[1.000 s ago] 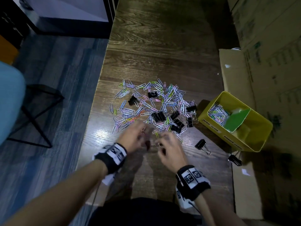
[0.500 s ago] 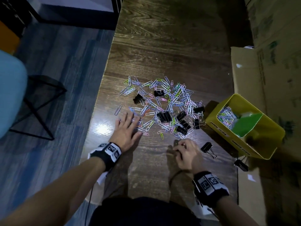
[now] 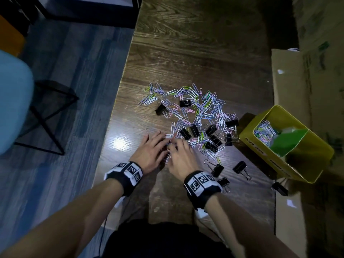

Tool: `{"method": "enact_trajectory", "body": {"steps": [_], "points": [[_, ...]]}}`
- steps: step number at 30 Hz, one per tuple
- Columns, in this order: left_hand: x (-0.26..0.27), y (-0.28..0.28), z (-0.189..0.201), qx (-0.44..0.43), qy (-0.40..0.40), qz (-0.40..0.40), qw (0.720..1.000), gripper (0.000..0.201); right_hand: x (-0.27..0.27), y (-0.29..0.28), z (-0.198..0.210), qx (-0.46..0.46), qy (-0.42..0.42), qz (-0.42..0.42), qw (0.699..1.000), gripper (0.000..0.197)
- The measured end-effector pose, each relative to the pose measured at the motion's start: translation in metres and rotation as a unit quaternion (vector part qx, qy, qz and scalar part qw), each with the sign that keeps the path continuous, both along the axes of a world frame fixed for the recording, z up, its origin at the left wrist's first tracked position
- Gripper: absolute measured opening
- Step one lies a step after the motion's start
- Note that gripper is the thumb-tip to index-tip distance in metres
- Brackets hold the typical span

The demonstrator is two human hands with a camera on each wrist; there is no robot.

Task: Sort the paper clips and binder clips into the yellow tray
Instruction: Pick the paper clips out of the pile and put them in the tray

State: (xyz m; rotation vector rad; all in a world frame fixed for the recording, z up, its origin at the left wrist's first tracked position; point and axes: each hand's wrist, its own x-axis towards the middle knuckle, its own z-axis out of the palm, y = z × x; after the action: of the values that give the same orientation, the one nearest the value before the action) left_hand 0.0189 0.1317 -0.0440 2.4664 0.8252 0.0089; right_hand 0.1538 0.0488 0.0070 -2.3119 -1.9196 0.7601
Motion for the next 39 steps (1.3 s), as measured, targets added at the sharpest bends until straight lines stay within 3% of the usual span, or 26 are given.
{"method": "enact_trajectory", "body": {"steps": [3,5,7,10,13,16,20,26,30,36,39], "points": [[-0.010,0.014,0.006,0.006,-0.099,0.005,0.995,0.038,0.014,-0.001,-0.003,0.015,-0.009,-0.025,1.000,0.042],[-0.012,0.032,0.013,0.027,-0.097,0.059,0.993,0.040,0.024,0.000,-0.006,0.006,-0.017,-0.056,0.998,0.044],[-0.012,0.046,0.021,0.035,-0.010,0.102,0.994,0.059,0.032,0.003,-0.006,0.004,-0.028,-0.083,0.996,0.048],[-0.007,0.045,0.031,0.012,0.155,0.081,0.985,0.091,0.027,0.006,-0.001,-0.005,-0.050,-0.047,0.998,0.063],[0.001,0.024,0.032,-0.014,0.191,0.072,0.979,0.093,0.011,0.009,0.003,-0.055,-0.032,-0.014,0.998,0.084],[0.007,0.004,0.029,-0.047,0.164,0.100,0.980,0.082,0.002,0.013,0.003,-0.086,-0.016,-0.028,0.996,0.077],[0.011,-0.006,0.030,-0.095,0.079,0.125,0.984,0.057,0.000,0.013,0.003,-0.063,0.016,-0.031,0.997,0.041],[-0.002,0.001,0.031,-0.074,0.013,0.109,0.991,0.036,0.008,0.007,-0.009,-0.046,0.037,-0.032,0.998,0.029],[-0.007,0.005,0.034,-0.056,-0.027,0.116,0.991,0.022,0.016,0.005,-0.009,-0.056,0.095,-0.094,0.989,0.032],[-0.012,0.014,0.039,-0.070,-0.051,0.181,0.980,0.022,0.029,0.003,-0.005,-0.055,0.252,-0.248,0.934,0.032],[-0.016,0.022,0.045,-0.125,-0.059,0.237,0.962,0.022,0.034,0.000,-0.007,-0.027,0.313,-0.295,0.902,0.032]]}}
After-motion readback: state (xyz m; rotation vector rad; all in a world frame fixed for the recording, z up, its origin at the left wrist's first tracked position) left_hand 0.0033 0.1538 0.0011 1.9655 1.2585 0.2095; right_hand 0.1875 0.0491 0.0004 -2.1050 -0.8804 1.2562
